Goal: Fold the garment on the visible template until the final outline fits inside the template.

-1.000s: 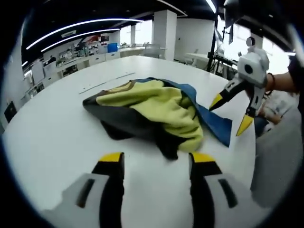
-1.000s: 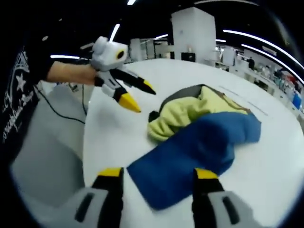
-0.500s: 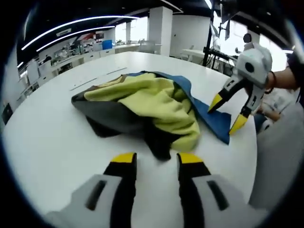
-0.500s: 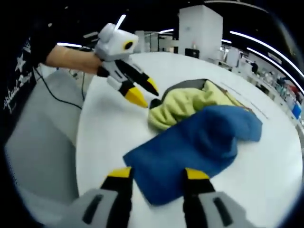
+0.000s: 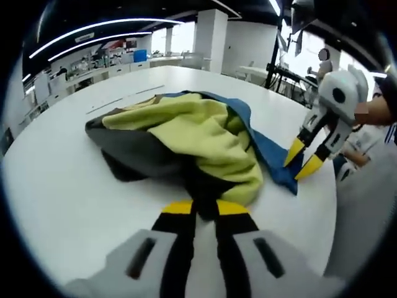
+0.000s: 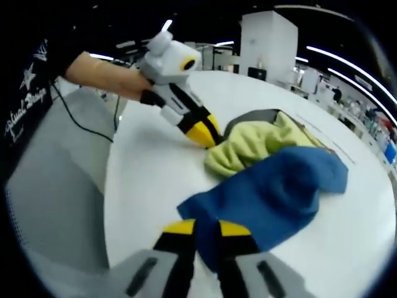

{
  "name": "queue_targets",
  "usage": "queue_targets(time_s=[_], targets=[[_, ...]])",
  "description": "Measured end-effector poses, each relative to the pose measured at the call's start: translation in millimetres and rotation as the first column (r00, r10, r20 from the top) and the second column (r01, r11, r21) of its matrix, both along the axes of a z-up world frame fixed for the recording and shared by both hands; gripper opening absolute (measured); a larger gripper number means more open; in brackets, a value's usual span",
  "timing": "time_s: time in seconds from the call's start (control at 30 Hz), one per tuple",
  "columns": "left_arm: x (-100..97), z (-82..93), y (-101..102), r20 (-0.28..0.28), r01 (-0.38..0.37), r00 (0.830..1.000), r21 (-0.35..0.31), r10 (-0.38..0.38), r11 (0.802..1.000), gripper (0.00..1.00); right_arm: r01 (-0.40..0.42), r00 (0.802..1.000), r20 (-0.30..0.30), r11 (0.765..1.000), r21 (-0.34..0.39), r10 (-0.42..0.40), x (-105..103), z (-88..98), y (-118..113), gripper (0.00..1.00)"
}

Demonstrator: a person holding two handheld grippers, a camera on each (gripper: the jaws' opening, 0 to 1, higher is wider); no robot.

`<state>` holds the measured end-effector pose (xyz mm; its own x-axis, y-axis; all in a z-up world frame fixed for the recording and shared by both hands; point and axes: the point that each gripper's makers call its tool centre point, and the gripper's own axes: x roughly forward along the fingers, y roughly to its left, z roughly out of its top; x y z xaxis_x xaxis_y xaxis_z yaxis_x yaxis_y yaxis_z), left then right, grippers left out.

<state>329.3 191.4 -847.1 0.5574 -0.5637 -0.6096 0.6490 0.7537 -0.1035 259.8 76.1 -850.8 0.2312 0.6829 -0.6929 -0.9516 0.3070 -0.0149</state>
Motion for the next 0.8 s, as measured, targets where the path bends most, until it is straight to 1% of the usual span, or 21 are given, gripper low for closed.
queue_targets(time_s=[0.07, 0.2, 0.27, 0.37, 0.4, 0.43, 0.47, 0.5, 0.53, 0.57, 0.6, 0.63, 0.7, 0.77, 0.8], targets=[[-0.1, 1.5, 0.4, 0.001, -0.005, 1.0, -0.008, 0.005, 1.0, 0.0, 0.003, 1.0, 0.005, 1.0, 0.001, -0.003, 0.5, 0.1, 1.0, 0.0], [0.4, 5.2, 4.0, -0.001, -0.025, 1.0, -0.026, 0.025, 0.999, 0.0, 0.013, 1.0, 0.009, 1.0, 0.006, -0.013, 1.5, 0.5, 1.6, 0.0], [-0.4, 10.6, 3.2, 0.004, -0.025, 1.0, -0.029, 0.026, 0.999, 0.0, 0.021, 1.0, 0.019, 1.0, 0.013, -0.021, 3.3, 1.0, 1.1, 0.0], [-2.8, 21.1, 4.6, 0.014, -0.037, 0.999, -0.049, 0.038, 0.998, 0.0, 0.062, 0.998, 0.024, 0.998, 0.008, -0.062, 7.8, 2.9, -2.9, 0.0], [-3.5, 25.9, 6.7, 0.021, -0.042, 0.999, -0.062, 0.043, 0.997, 0.0, 0.076, 0.996, 0.038, 0.997, 0.018, -0.076, 10.7, 7.6, -4.3, 0.0], [-3.4, 27.0, 7.7, 0.022, -0.045, 0.999, -0.067, 0.046, 0.997, 0.0, 0.079, 0.996, 0.042, 0.997, 0.024, -0.08, 11.6, 9.5, -4.3, 0.0], [-3.3, 32.9, 9.8, 0.032, -0.054, 0.998, -0.092, 0.057, 0.994, 0.0, 0.092, 0.994, 0.051, 0.995, 0.05, -0.094, 13.8, 17.8, -4.0, 0.0], [-4.8, 36.3, 10.4, 0.033, -0.054, 0.998, -0.104, 0.057, 0.993, 0.0, 0.102, 0.993, 0.059, 0.993, 0.067, -0.106, 16.3, 23.2, -4.1, 0.0], [-6.6, 40.2, 12.1, 0.023, -0.058, 0.998, -0.119, 0.062, 0.991, 0.0, 0.108, 0.99, 0.086, 0.991, 0.076, -0.114, 20.6, 30.9, -6.1, 0.0], [-9.4, 45.4, 10.6, 0.017, -0.062, 0.998, -0.129, 0.065, 0.99, 0.0, 0.107, 0.988, 0.104, 0.992, 0.072, -0.114, 23.0, 34.6, -7.9, 0.0], [-10.9, 51.0, 12.6, 0.02, -0.069, 0.997, -0.143, 0.073, 0.987, 0.0, 0.11, 0.981, 0.153, 0.993, 0.052, -0.117, 29.7, 41.2, -12.7, 0.0], [-11.3, 53.9, 15.4, 0.028, -0.073, 0.997, -0.148, 0.077, 0.986, 0.0, 0.109, 0.98, 0.164, 0.993, 0.051, -0.116, 31.6, 45.4, -13.9, 0.0], [-12.3, 62.3, 21.3, 0.036, -0.089, 0.995, -0.163, 0.096, 0.983, 0.0, 0.127, 0.973, 0.185, 0.988, 0.084, -0.141, 38.7, 59.3, -15.9, 0.0], [-12.4, 70.0, 29.4, 0.043, -0.113, 0.992, -0.184, 0.122, 0.977, 0.0, 0.148, 0.965, 0.202, 0.984, 0.099, -0.166, 46.5, 71.0, -20.3, 0.0], [-12.2, 73.4, 32.4, 0.049, -0.123, 0.99, -0.193, 0.135, 0.973, 0.0, 0.168, 0.956, 0.229, 0.982, 0.09, -0.185, 53.3, 76.1, -25.2, 0.0]])
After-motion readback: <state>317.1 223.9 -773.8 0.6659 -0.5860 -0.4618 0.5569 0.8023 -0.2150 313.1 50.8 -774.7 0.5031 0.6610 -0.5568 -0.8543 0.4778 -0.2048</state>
